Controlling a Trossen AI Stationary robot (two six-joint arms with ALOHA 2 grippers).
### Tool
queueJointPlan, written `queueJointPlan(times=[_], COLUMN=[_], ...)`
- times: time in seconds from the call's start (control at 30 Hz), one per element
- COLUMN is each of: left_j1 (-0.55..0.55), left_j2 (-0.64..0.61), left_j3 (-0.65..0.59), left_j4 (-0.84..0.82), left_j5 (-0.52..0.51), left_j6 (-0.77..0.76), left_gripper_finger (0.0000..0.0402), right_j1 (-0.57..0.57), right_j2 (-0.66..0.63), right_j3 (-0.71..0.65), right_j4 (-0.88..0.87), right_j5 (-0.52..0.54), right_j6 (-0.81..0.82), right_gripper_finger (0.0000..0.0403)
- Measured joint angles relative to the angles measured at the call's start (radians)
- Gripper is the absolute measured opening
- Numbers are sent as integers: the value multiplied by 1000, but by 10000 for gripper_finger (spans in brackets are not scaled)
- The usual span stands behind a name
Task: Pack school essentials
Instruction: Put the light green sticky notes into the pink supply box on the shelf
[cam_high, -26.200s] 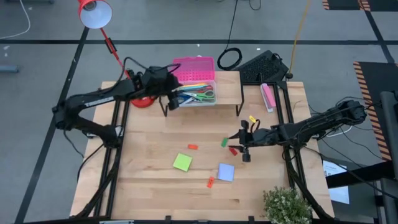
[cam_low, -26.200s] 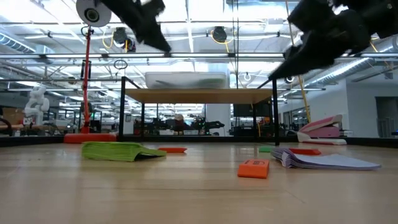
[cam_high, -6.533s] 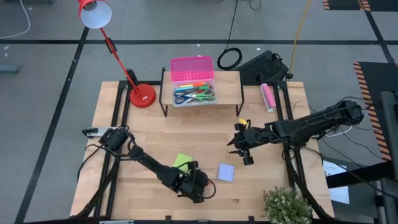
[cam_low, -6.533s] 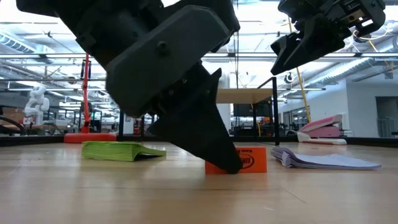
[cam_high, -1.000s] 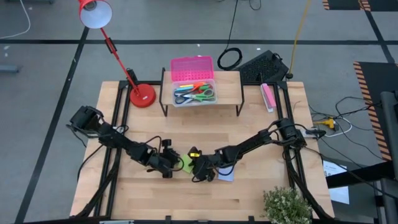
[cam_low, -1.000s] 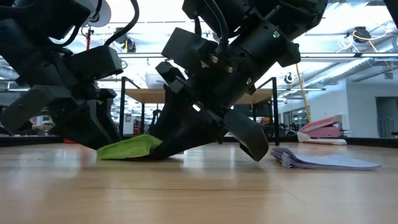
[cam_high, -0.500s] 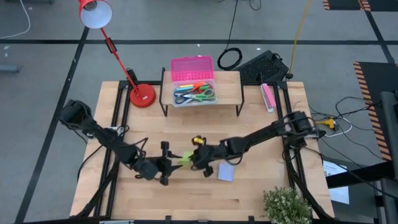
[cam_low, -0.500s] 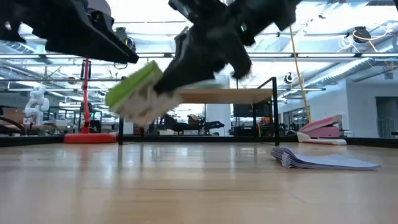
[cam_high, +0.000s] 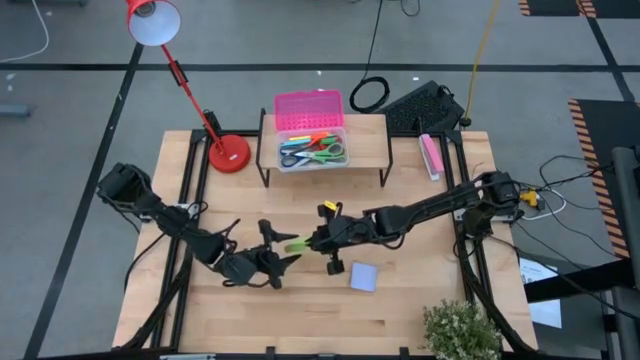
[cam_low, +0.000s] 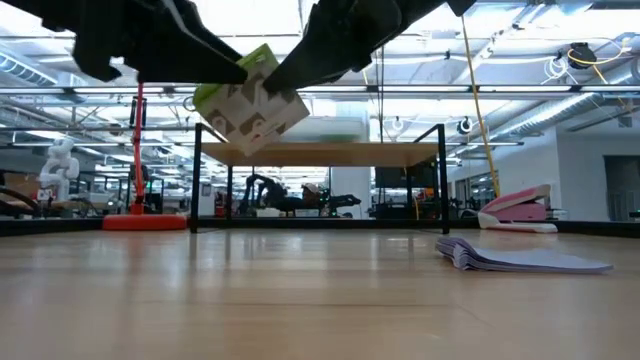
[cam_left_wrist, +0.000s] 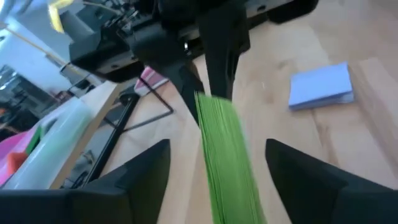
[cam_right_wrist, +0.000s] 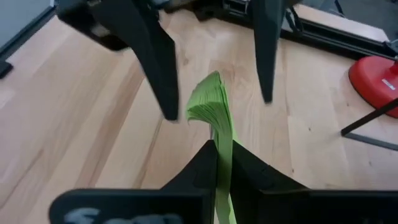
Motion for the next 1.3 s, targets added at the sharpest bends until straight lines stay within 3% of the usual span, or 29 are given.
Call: queueJointPlan(times=[0.1, 0.37, 0.5, 0.63, 0.8, 1.07, 1.2, 1.3], left_j1=[25, 43, 53, 97, 191, 466, 607, 683], left_j2=[0, -9, -54, -127, -185, -184, -184, -183], left_j3=[0, 6, 43, 111, 240, 436, 464, 466], left_j4=[-7, -22, -38, -170, -346, -470, -497, -581], left_j5=[20, 23, 11, 13, 17, 26, 91, 170], left_j6=[1, 106, 222, 319, 442, 623, 602, 494], left_gripper_finger=[209, 19, 22, 11, 20, 13, 28, 34], right_j1=[0, 5, 18, 36, 67, 98, 97, 97], right_j2=[0, -3, -65, -156, -267, -401, -462, -511], right_j3=[0, 0, 0, 0, -48, -260, -337, -376], right_j4=[-1, -7, -108, -246, -301, -198, -189, -190], right_j5=[1, 59, 165, 240, 244, 287, 291, 293], right_j6=[6, 15, 19, 57, 136, 172, 173, 173], right_gripper_finger=[19, 36, 98, 172, 231, 239, 234, 234])
